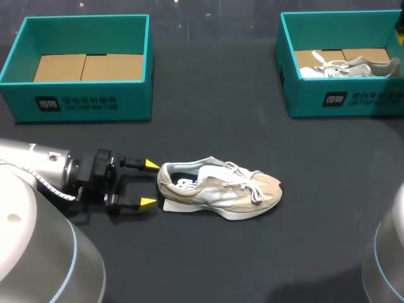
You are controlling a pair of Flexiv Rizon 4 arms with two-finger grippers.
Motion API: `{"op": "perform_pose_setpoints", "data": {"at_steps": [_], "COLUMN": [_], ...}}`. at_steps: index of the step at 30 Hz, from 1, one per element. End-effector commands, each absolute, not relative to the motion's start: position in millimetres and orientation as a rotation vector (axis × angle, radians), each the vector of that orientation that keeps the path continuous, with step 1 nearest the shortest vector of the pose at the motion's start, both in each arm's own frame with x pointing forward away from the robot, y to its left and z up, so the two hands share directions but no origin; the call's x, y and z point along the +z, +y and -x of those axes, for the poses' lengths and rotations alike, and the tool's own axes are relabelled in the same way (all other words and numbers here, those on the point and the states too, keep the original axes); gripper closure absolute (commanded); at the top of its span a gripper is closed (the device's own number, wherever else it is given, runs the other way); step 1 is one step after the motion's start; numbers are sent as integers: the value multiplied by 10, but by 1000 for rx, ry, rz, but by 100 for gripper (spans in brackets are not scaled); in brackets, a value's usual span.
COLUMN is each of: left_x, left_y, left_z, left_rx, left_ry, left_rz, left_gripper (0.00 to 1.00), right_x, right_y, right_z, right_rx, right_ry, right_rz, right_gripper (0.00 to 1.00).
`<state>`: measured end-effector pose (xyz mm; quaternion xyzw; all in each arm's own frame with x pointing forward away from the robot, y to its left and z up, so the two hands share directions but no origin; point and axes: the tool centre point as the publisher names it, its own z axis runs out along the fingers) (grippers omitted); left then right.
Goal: Take the shoe out of the shoebox, open the shoe tongue, remove and reinsert the insole, then place the shoe into the shoebox
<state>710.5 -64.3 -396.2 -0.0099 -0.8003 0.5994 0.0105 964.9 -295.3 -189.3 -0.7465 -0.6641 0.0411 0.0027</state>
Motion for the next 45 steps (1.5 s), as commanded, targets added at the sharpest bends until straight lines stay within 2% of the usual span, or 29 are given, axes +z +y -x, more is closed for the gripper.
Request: {"op": "perform_pose_setpoints", "data": {"at_steps": [1,45], "left_x": [-3972,-3972], "left_y": [-686,-1044], "left_z": [-7116,-7122], "left_rx": [1874,1910], "left_ry": [-2497,-2507], "left_rz": [28,-36], "left_gripper": [0,0], "right_x": [-1891,-1891], "right_y": [-2955,-2955], "right_z": [-9646,-9646], "right_rx": [128,128], "right_ry": [-2083,-2083], "right_rz": [2341,2341], "right_gripper": [0,0]}}
